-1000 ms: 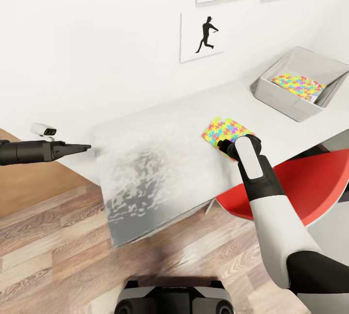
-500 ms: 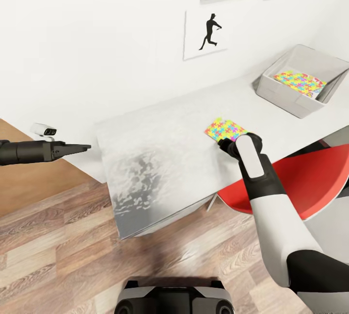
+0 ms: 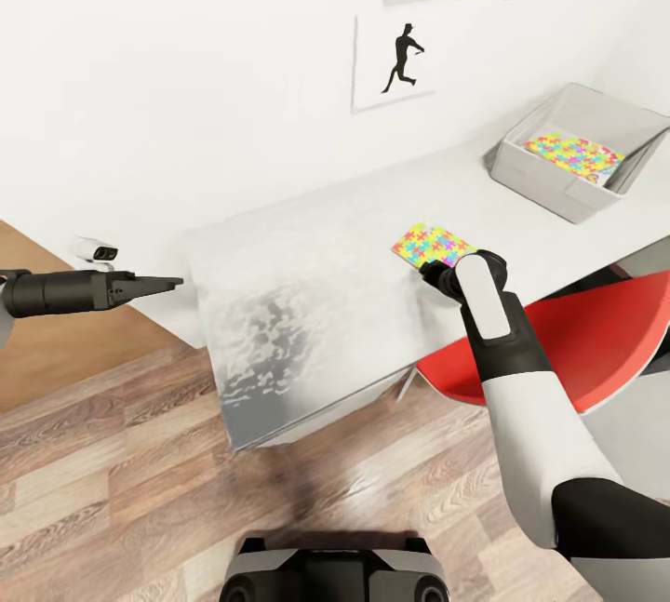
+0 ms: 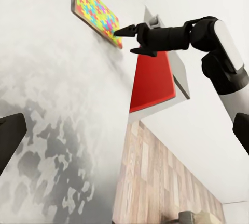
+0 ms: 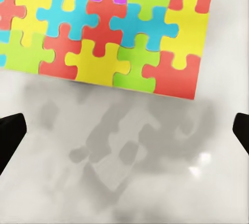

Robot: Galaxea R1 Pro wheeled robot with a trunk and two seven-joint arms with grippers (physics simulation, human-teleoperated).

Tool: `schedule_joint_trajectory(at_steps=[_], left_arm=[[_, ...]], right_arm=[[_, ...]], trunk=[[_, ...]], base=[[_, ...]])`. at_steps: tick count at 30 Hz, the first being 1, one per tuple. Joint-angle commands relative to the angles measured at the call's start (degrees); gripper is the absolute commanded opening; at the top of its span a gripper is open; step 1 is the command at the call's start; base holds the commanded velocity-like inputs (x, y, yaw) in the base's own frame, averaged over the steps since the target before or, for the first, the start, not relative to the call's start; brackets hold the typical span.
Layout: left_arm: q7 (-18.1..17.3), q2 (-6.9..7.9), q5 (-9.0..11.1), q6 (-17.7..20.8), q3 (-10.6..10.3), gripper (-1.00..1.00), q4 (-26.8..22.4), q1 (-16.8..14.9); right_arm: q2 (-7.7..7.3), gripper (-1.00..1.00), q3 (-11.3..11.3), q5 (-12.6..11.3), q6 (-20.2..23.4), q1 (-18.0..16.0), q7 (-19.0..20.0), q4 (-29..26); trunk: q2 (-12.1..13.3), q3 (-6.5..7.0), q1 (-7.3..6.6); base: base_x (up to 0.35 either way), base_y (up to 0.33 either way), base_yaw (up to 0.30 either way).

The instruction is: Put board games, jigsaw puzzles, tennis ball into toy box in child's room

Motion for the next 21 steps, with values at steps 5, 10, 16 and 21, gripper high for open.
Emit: schedule_joint_trajectory(at_steps=[5,10,16,21], left_arm=[[-0.15,-0.03,0.05,0.6,-0.06,1.0,-0.04,-0.04],[-0.15,-0.04,0.05,0.61,-0.07,1.0,-0.06,-0.03],[-0.16,-0.04,0.05,0.68,-0.01,1.0,-0.07,-0.03],[-0.17,-0.04,0.05,0.67,0.01,1.0,-0.07,-0.05]], right_arm=[[0.01,1.0,-0.32,-0.45,4.17,-0.1,-0.81,-2.86],[0.01,1.0,-0.59,-0.45,6.69,-0.18,-0.96,-5.53],[0.0,1.0,-0.72,-0.45,7.52,-0.25,-1.0,-7.38],[-0.03,1.0,-0.74,-0.45,7.67,-0.27,-1.0,-7.81]], trunk=[[-0.09,-0.08,0.03],[-0.09,-0.08,0.03],[-0.09,-0.08,0.03],[-0.09,-0.08,0.03]], base=[[-0.013,0.0,0.0],[-0.003,0.0,0.0],[0.075,-0.057,0.0],[0.144,-0.129,0.0]])
